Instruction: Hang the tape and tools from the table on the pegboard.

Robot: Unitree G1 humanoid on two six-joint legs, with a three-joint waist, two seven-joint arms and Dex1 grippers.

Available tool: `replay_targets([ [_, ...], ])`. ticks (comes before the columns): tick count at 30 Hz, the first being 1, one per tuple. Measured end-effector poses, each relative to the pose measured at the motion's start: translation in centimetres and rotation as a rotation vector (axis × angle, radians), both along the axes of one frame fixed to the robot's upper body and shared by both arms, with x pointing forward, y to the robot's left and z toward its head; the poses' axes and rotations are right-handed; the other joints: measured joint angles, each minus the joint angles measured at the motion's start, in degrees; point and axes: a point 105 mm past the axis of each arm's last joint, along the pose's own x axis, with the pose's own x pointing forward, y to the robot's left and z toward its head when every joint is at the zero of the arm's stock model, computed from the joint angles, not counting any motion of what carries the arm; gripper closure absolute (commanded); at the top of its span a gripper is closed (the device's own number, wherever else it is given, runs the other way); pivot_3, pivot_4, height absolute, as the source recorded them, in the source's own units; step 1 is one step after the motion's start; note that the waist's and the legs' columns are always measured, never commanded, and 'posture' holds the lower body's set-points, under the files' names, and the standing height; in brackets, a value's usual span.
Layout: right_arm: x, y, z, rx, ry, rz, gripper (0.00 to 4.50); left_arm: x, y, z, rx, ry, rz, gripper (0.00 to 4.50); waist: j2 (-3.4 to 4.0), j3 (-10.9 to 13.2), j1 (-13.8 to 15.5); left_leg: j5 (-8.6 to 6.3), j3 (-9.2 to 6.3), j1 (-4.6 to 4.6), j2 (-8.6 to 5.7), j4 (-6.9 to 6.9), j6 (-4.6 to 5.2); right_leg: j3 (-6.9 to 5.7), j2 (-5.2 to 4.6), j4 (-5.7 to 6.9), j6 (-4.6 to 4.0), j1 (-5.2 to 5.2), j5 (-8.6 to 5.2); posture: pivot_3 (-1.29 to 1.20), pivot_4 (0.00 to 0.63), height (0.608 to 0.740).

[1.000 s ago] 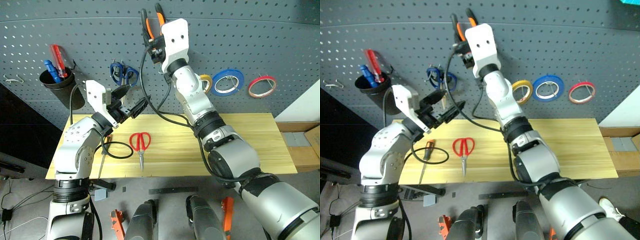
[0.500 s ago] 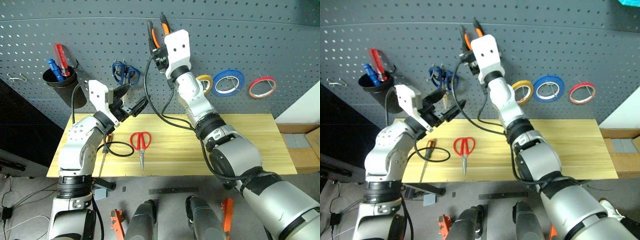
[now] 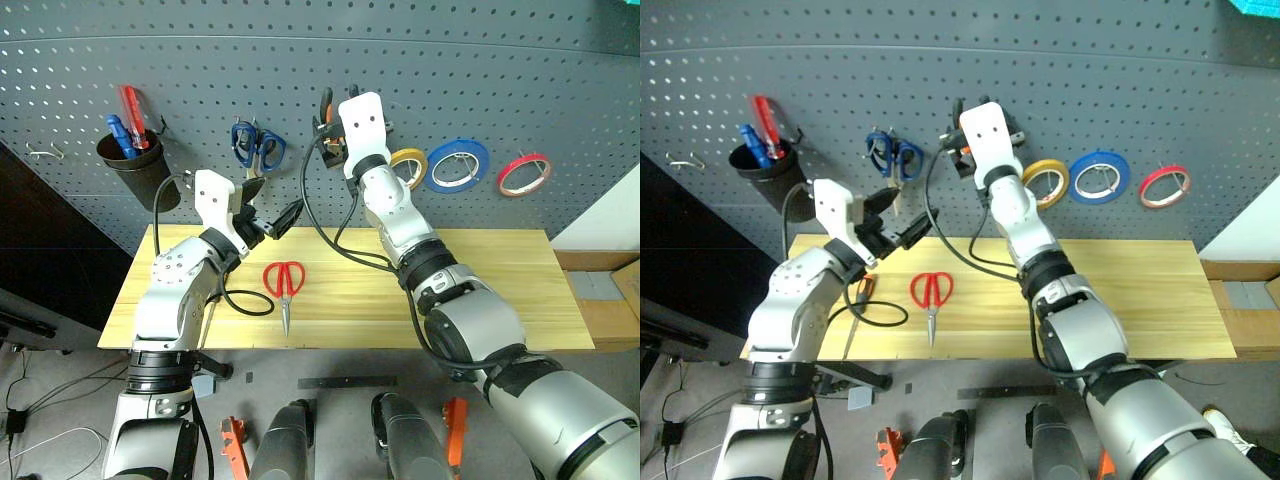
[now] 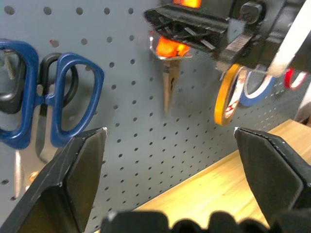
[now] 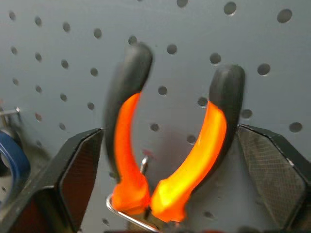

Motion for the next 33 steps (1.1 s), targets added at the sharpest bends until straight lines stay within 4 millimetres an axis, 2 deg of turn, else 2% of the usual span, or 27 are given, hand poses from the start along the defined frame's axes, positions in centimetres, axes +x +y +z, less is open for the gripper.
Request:
replay_targets([
  [2, 0.0, 0.0, -0.9, -0.045, 0.065, 0.028, 0.04, 0.2, 0.0, -0.6, 0.008, 0.033, 0.016, 0.0, 0.0, 0.0, -0.1, 0.01, -0.01, 0.15, 0.03, -0.02, 0.01, -0.01, 0.08, -0.08, -0.02, 0.21, 0.05, -0.04, 0.219, 0.74],
  [4, -0.5, 0.0, -2.8, -0.11, 0.158, 0.085, 0.04, 0.1, 0.1, -2.1, 0.021, 0.099, 0.032, 0.0, 0.0, 0.0, -0.2, 0.0, -0.01, 0.28, 0.09, -0.08, 0.01, -0.04, 0.1, -0.16, 0.0, 0.36, 0.02, -0.04, 0.22, 0.74],
  [8, -3.0, -0.4, -6.8, -0.215, 0.346, 0.207, 0.04, -0.4, 0.6, -5.6, 0.041, 0.244, 0.08, 0.0, 0.0, 0.0, -0.3, -0.03, -0.06, 0.02, 0.12, -0.26, -0.03, 0.0, 0.09, -0.2, -0.05, -0.03, 0.05, -0.06, 0.218, 0.74],
  [10, -4.2, -0.7, -6.8, -0.23, 0.384, 0.253, 0.04, -0.4, 0.5, -5.9, 0.032, 0.269, 0.097, 0.0, 0.01, 0.0, -0.2, -0.03, -0.07, -0.34, 0.12, -0.23, -0.05, -0.01, 0.07, -0.09, -0.06, -0.45, 0.06, -0.06, 0.218, 0.74],
  [13, -6.6, -0.6, -6.2, -0.242, 0.429, 0.362, 0.04, -0.6, 0.0, -6.9, 0.009, 0.336, 0.126, 0.0, 0.0, 0.0, -0.2, -0.09, -0.09, -0.37, 0.13, -0.23, -0.1, -0.02, 0.07, -0.19, -0.05, -0.42, 0.06, -0.07, 0.217, 0.74],
  [15, -9.0, -0.4, -6.4, -0.238, 0.487, 0.479, 0.04, -0.9, -0.1, -9.0, 0.021, 0.452, 0.183, 0.0, 0.0, 0.0, -0.3, -0.12, -0.12, -0.36, 0.12, -0.24, -0.09, -0.03, 0.07, -0.28, -0.03, -0.36, 0.05, -0.08, 0.216, 0.74],
  [17, -10.6, -0.4, -7.2, -0.246, 0.542, 0.539, 0.04, -1.5, 0.1, -11.7, 0.084, 0.572, 0.235, 0.0, -0.01, 0.0, -0.5, -0.12, -0.09, -0.36, 0.12, -0.24, -0.09, -0.02, 0.07, -0.26, -0.02, -0.38, 0.04, -0.09, 0.215, 0.74],
  [19, -11.4, -0.4, -7.7, -0.249, 0.581, 0.558, 0.04, -2.0, 0.3, -13.4, 0.112, 0.651, 0.273, 0.0, -0.01, 0.0, -0.6, -0.12, -0.06, -0.36, 0.13, -0.24, -0.1, -0.06, 0.09, -0.25, -0.02, -0.4, 0.04, -0.09, 0.214, 0.74],
  [25, -14.0, 0.7, -8.8, -0.281, 0.648, 0.651, 0.04, -2.3, 0.4, -16.7, 0.143, 0.83, 0.403, 0.0, -0.02, 0.0, -0.6, -0.11, -0.02, -0.37, 0.14, -0.07, -0.11, -0.1, 0.09, -0.26, -0.01, -0.32, 0.03, -0.11, 0.216, 0.74],
  [30, -14.5, 0.9, -8.8, -0.28, 0.654, 0.657, 0.04, -2.4, 0.7, -18.6, 0.169, 0.915, 0.479, 0.0, -0.03, 0.0, -0.7, -0.11, -0.02, -0.36, 0.14, -0.05, -0.11, -0.1, 0.09, -0.26, -0.01, -0.31, 0.04, -0.12, 0.221, 0.74],
  [33, -14.6, 0.9, -8.9, -0.279, 0.665, 0.65, 0.04, -1.8, 0.7, -18.5, 0.131, 0.931, 0.524, 0.0, -0.06, 0.0, -0.7, -0.11, -0.01, -0.36, 0.14, -0.04, -0.12, -0.12, 0.08, -0.26, 0.0, -0.3, 0.04, -0.13, 0.223, 0.74],
])
